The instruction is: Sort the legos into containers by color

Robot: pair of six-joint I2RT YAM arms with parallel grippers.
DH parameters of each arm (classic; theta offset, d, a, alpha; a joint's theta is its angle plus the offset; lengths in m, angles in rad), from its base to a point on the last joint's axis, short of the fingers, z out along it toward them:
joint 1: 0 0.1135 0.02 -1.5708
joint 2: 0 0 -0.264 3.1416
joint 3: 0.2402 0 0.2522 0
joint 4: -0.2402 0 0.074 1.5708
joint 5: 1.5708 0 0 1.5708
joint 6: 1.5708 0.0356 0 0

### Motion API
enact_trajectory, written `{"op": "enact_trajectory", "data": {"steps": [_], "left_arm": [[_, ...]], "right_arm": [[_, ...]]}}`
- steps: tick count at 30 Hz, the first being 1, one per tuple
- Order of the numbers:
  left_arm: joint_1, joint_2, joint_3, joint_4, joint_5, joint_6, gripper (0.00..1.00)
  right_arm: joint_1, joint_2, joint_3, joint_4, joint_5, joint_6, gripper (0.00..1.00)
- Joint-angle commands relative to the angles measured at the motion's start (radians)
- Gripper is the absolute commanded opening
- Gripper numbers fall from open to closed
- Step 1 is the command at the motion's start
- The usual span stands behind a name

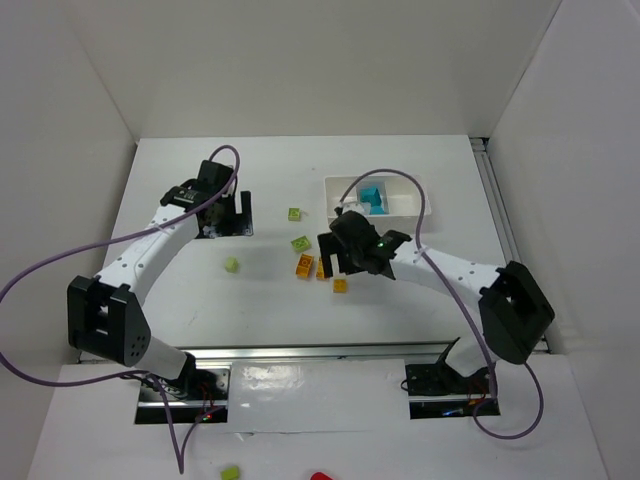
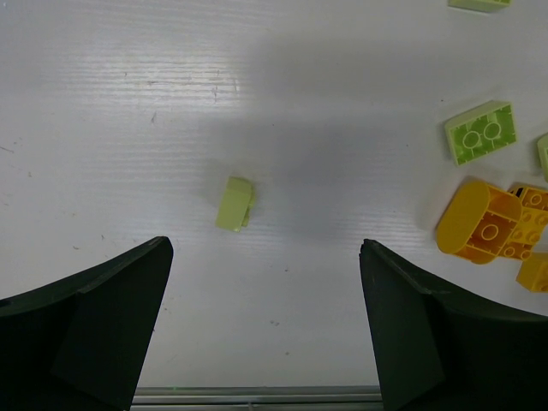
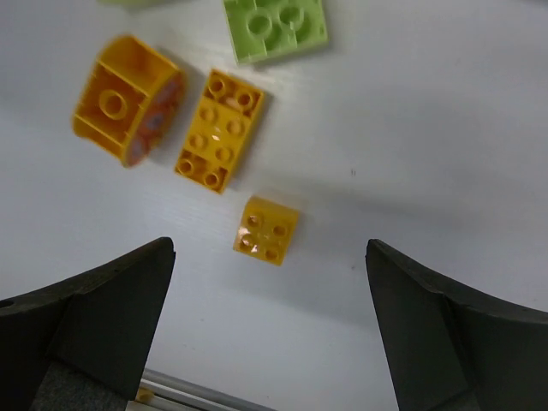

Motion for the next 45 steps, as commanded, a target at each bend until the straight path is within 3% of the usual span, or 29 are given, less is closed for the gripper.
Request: {"op": "enact_trajectory", "data": {"steps": [1, 8, 18, 22, 29, 41, 43, 45], "left_arm": [[-0.003, 0.008, 0.023, 0.003, 0.002, 0.007, 1.0], [-0.003, -0.001, 0.023, 0.003, 0.002, 0.007, 1.0], [-0.003, -0.001, 0.014, 0.003, 0.002, 0.007, 1.0], [-0.003, -0.001, 0.014, 0.003, 0.002, 0.007, 1.0], [-0.003, -0.001, 0.005, 0.003, 0.002, 0.007, 1.0], [-0.003, -0.01, -0.005, 0.003, -0.009, 0.007, 1.0], [-0.003, -0.01, 0.006, -0.006, -0.009, 0.016, 1.0], [-0.003, -0.001, 0.018, -0.006, -0.009, 0.016, 1.0]], "right_arm": [[0.014, 0.064, -0.041, 0.005, -0.092, 0.06, 1.0], [0.025, 0.159, -0.053, 0.048, -0.104, 0.06, 0.84], [0.063, 0.193, -0.004, 0.025, -0.019, 0.069, 0.39], [0.063, 0.12, 0.068, -0.05, 0.064, 0.06, 0.35], [-0.049, 0.113, 0.279, -0.108, 0.146, -0.029, 0.35], [-0.209, 0.411, 0.595, 0.016, 0.159, -0.103, 0.37], [-0.238, 0.47, 0.631, 0.025, 0.15, -0.103, 0.47], [-0.247, 0.506, 0.717, -0.031, 0.173, -0.103, 0.72]]}}
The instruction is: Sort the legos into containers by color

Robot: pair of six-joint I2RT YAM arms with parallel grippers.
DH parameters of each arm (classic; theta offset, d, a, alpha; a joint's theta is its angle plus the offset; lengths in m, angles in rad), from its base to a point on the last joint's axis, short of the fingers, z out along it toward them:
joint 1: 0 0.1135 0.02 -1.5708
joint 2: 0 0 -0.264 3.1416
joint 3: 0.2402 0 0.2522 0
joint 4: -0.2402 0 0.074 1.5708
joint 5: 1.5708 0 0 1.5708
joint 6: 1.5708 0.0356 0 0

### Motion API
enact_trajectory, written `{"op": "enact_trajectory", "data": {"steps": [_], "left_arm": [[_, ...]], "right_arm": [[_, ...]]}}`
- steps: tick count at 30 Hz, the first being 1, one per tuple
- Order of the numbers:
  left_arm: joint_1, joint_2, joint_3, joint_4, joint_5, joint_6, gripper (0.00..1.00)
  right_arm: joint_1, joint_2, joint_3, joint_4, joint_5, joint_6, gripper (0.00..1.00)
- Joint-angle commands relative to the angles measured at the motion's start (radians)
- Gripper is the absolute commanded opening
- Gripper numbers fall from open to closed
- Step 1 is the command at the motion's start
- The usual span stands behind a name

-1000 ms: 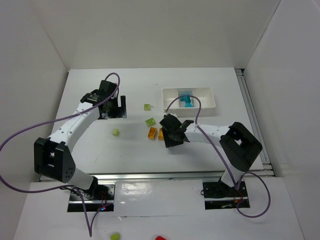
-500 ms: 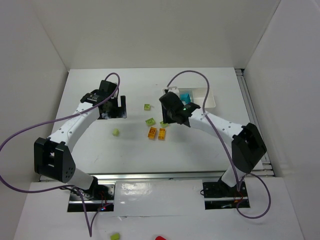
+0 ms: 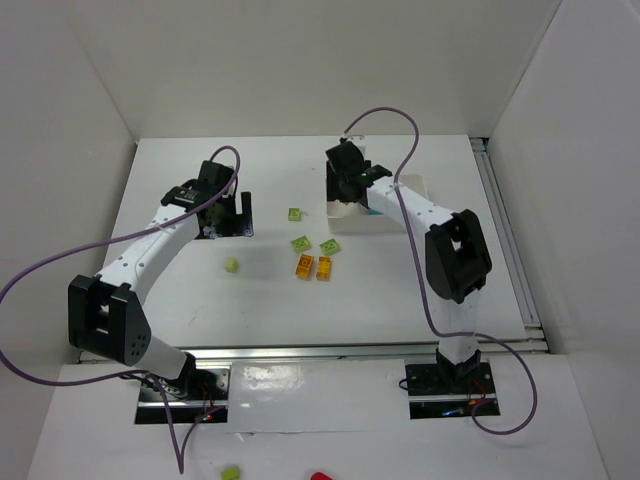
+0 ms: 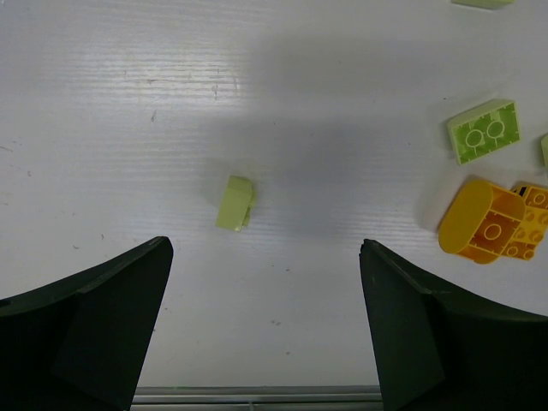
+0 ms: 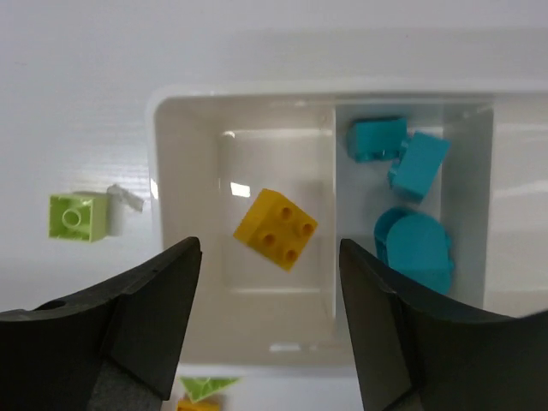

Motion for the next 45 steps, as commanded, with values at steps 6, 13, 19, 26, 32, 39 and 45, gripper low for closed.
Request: {"op": "enact_trajectory", "data": {"steps": [6, 13, 19, 26, 32, 39, 45], "left_arm": [[-0.003, -0.008, 0.021, -0.017, -0.029, 0.024, 1.0], [-0.003, 0.01, 0.041, -0.017, -0.038, 0.024, 1.0], [-0.012, 0.021, 0.052, -0.017, -0.029, 0.015, 1.0], [-0.012, -0.001, 0.032, -0.017, -0.029, 0.015, 1.0], [-0.012, -0.01, 0.021, -0.017, -0.038, 0.015, 1.0], [-0.012, -0.019, 0.012, -0.017, -0.038, 0.015, 1.0], [-0.012, -0.019, 0.012, -0.017, -0.038, 0.015, 1.0]], "right_arm": [[0.016, -0.075, 0.033, -0.007, 0.019, -0.021, 0.71], [0.182, -0.325, -0.328, 0.018, -0.108, 0.055, 0.83], [0.338, -0.293, -0.389, 0.018, -0.139, 0.123, 0.89], [0.347, -0.156, -0.336, 0.059, -0.173, 0.155, 0.84], [0.356, -0.072, -0.285, 0.082, -0.192, 0.134, 0.77], [0.375, -0.038, -0.25, 0.082, -0.201, 0.124, 0.74], [0.375, 0.015, -0.209, 0.082, -0.178, 0.124, 0.74]]}}
